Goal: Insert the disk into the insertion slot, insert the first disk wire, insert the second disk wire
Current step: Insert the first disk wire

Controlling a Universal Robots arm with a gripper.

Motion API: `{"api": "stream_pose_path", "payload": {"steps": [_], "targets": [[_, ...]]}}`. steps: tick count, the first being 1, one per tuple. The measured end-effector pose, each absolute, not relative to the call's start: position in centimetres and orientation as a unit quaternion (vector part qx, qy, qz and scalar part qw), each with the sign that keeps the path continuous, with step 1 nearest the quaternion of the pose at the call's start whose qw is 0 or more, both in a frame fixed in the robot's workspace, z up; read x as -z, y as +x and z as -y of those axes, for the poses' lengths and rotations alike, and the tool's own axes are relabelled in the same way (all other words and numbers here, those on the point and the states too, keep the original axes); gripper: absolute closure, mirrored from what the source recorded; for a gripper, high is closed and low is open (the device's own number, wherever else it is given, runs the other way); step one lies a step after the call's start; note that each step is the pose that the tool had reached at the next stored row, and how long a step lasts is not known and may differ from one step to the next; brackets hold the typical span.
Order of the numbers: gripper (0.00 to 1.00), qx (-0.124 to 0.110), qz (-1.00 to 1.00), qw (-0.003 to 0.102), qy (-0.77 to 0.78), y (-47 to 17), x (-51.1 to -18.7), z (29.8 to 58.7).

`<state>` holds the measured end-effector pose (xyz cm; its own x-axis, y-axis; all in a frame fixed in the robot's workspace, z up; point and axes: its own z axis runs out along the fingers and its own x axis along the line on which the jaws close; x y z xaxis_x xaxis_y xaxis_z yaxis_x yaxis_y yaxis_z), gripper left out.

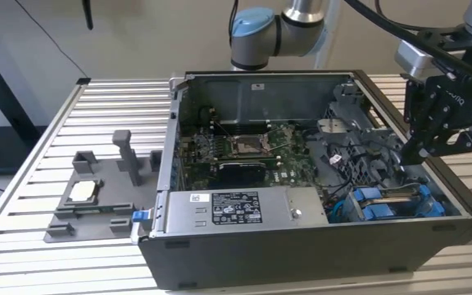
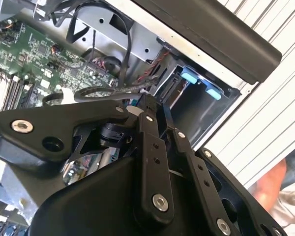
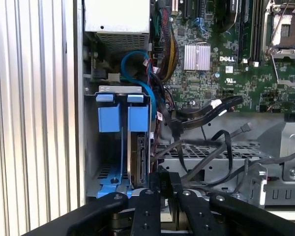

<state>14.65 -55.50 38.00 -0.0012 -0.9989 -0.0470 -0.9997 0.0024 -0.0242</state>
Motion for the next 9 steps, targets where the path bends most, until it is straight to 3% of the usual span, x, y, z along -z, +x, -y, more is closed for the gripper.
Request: {"api": "stream_pose_path", "payload": {"steps": [9], "targets": [[0.81, -0.012, -0.708, 0.021, -0.706, 15.2, -36.6, 56.0]]}}
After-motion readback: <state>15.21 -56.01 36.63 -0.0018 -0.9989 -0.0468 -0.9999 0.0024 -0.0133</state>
